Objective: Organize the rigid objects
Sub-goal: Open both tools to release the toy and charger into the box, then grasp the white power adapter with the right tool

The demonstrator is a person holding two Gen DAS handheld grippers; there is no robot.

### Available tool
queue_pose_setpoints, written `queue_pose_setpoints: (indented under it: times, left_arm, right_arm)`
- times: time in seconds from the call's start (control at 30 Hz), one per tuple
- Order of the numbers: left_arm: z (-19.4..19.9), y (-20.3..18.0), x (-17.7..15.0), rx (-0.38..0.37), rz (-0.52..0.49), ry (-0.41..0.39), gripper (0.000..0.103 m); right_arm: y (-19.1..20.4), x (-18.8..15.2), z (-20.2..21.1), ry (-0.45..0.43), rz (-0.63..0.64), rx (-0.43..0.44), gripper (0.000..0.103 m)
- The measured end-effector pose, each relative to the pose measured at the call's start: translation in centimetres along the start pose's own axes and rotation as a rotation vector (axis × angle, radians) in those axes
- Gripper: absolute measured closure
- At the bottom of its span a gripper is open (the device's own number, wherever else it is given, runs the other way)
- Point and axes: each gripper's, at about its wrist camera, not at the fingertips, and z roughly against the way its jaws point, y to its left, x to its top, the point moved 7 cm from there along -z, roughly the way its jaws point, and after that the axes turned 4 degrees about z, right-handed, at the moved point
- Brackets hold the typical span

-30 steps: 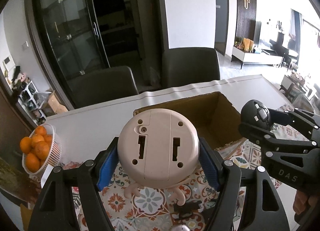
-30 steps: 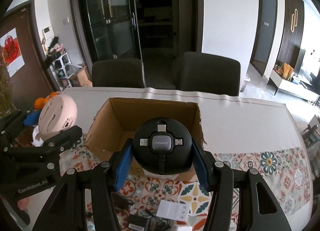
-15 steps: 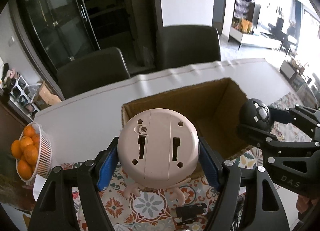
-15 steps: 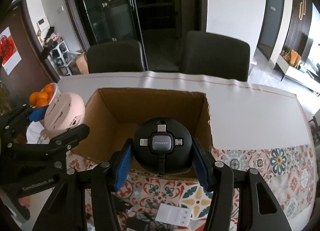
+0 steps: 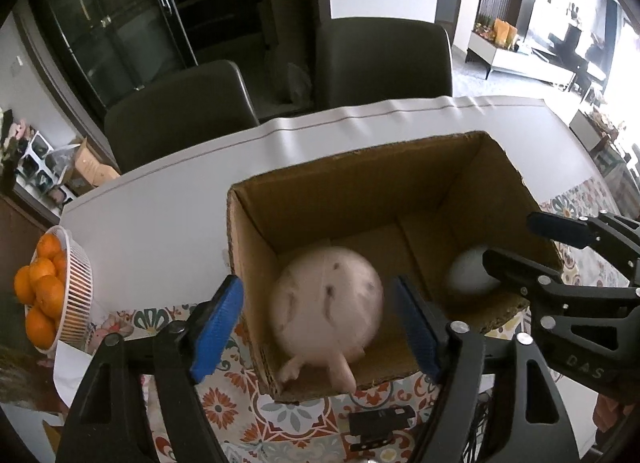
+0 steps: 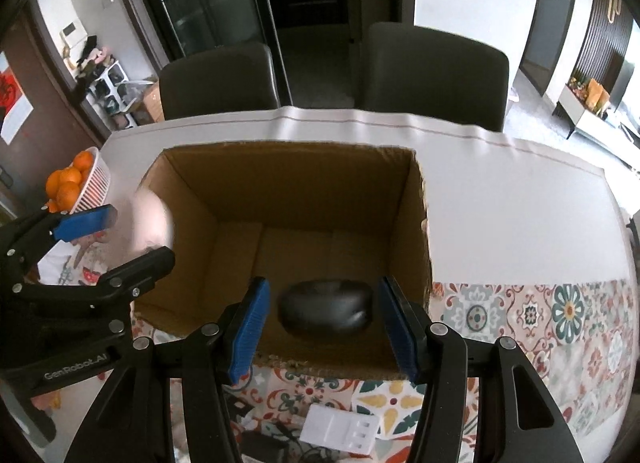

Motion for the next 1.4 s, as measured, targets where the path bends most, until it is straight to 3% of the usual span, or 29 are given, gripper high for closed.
queue_pose_setpoints:
  times: [0.07, 0.2, 0.4, 0.87, 1.23, 1.4]
  left_arm:
    - [0.6, 0.2, 0.0, 0.012, 0.008, -0.017, 0.019]
    - [2.1, 0.6, -0.3, 0.046, 0.026, -0.058, 0.010]
    - [5.3, 0.8, -1.4, 0.082, 0.073, -0.134, 0.005]
    - [11.6, -0.5, -6.1, 0.170, 0.096, -0.277, 0.002]
    - [13.5, -2.0, -10.8, 0.212, 0.090, -0.315, 0.001]
    - [12.5, -2.7, -13.2, 0.197, 0.096, -0.268, 0.001]
  right_arm:
    - [-0.1, 0.1, 0.5, -0.014, -0.002, -0.009, 0.037]
    - [-0.3, 0.2, 1.9, -0.043, -0.002, -0.053, 0.035]
    - [-0.2, -0.7, 5.1, -0.108, -0.014, -0.084, 0.032]
    - [0.2, -5.7, 11.3, -0.225, -0.021, -0.137, 0.030]
    - [0.4, -10.6, 13.1, -0.273, -0.024, -0.119, 0.030]
    - [0.4, -12.8, 12.6, -0.266, -0.027, -0.106, 0.030]
